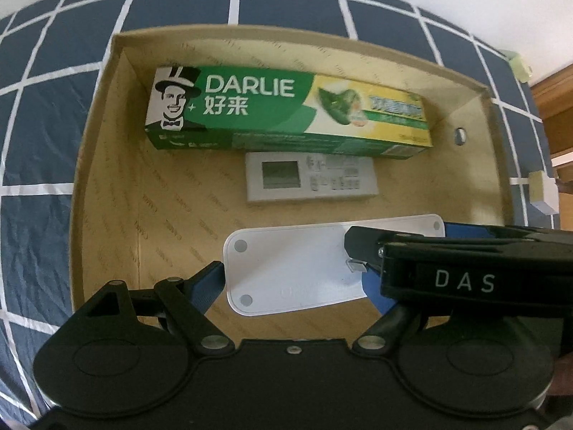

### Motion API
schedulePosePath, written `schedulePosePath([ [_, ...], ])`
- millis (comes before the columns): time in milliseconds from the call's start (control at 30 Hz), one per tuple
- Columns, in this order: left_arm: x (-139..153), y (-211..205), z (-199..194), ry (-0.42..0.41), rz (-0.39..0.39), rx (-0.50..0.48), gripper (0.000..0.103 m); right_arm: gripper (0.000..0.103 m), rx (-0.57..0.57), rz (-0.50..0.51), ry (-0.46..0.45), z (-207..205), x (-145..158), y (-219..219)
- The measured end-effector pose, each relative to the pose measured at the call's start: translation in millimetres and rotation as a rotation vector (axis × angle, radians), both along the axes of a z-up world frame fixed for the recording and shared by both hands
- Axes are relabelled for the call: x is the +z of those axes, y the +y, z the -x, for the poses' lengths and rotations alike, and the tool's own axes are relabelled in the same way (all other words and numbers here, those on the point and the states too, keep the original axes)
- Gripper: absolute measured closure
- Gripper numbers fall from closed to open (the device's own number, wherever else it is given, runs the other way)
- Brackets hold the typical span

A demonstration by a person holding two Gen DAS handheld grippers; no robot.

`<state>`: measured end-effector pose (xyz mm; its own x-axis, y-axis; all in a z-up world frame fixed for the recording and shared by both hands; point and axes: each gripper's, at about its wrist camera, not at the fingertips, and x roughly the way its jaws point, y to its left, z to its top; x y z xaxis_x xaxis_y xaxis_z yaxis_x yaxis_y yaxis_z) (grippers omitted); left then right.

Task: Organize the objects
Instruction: 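Lower the power strip beside the AC remote and open the right gripper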

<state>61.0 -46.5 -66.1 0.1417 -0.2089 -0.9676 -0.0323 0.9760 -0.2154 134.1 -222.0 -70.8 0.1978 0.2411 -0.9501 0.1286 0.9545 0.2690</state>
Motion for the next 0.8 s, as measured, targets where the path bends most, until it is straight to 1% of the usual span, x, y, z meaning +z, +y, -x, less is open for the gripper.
schedulePosePath([
  [400, -31, 7, -26, 0.056, 0.011, -0.030, 0.022, 0.016, -0.017, 0.012, 0.060, -24, -35, 6],
  [667, -41, 7, -34, 0.072, 0.014, -0.040, 0.022, 0.016, -0.028, 0.011, 0.080, -31, -46, 3],
  [800, -41, 7, -37, 0.068, 0.020, -0.025, 0.022, 0.016, -0.026, 0.016, 0.077, -34, -47, 3],
])
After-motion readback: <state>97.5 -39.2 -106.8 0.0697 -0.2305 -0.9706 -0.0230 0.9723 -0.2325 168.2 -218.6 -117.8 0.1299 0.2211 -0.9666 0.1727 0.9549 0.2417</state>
